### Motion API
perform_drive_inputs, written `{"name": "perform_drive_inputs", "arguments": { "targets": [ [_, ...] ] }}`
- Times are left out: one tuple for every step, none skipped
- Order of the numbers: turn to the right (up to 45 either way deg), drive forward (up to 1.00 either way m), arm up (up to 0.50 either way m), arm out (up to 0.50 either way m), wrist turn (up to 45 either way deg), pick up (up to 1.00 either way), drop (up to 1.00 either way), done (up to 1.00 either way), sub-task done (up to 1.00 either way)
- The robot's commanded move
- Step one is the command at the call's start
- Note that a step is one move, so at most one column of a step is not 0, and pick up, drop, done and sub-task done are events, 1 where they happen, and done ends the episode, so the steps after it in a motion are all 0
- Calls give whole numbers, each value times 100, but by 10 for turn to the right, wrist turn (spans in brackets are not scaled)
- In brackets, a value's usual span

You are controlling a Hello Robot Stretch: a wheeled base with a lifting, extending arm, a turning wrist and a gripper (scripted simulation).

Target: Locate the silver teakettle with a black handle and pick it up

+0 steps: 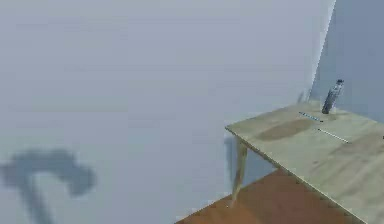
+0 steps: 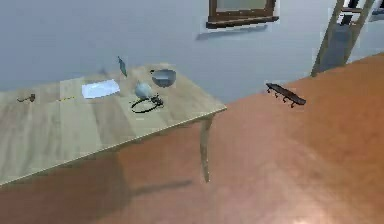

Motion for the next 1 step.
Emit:
{"name": "perform_drive_inputs", "arguments": {
  "targets": [
    [450, 0, 0, 0, 0, 0, 0, 0, 0]
  ]
}}
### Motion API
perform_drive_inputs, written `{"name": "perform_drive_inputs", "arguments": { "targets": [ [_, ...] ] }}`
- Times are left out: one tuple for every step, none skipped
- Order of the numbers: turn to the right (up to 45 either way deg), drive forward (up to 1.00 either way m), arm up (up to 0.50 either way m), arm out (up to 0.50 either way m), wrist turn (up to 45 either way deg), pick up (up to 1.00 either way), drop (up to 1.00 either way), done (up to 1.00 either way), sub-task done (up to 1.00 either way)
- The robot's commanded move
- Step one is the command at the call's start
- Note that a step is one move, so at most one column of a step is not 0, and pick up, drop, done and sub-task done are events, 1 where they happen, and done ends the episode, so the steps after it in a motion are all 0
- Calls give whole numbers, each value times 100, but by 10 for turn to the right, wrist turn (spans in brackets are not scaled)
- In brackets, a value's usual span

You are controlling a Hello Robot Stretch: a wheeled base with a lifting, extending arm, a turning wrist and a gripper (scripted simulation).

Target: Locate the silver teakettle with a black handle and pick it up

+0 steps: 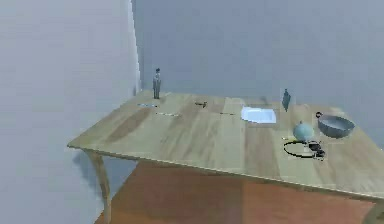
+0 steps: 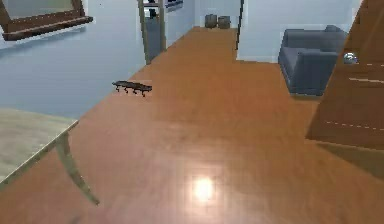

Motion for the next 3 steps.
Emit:
{"name": "perform_drive_inputs", "arguments": {
  "targets": [
    [450, 0, 0, 0, 0, 0, 0, 0, 0],
    [450, 0, 0, 0, 0, 0, 0, 0, 0],
    [30, 0, 0, 0, 0, 0, 0, 0, 0]
  ]
}}
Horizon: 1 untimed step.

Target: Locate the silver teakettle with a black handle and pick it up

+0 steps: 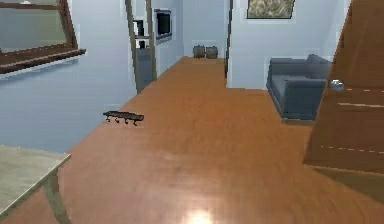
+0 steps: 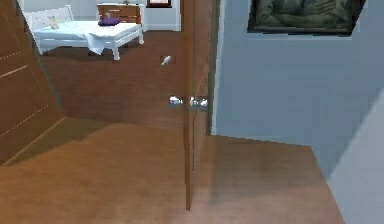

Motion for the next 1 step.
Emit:
{"name": "perform_drive_inputs", "arguments": {
  "targets": [
    [0, 100, 0, 0, 0, 0, 0, 0, 0]
  ]
}}
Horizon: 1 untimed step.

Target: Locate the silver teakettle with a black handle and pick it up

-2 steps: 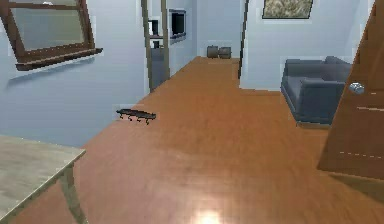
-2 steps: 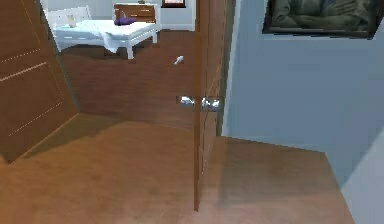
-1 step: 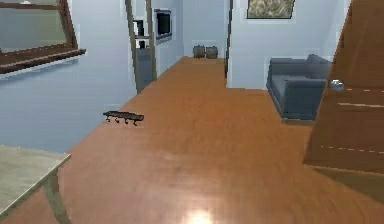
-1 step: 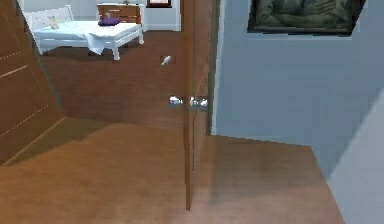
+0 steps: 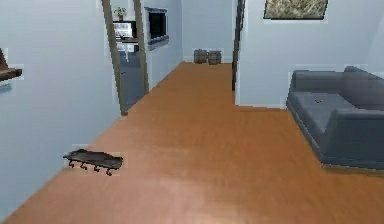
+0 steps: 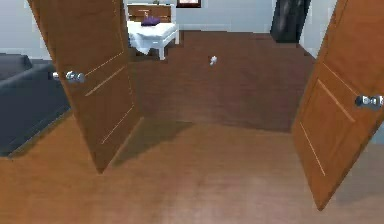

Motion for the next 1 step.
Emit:
{"name": "perform_drive_inputs", "arguments": {
  "targets": [
    [0, 100, 0, 0, 0, 0, 0, 0, 0]
  ]
}}
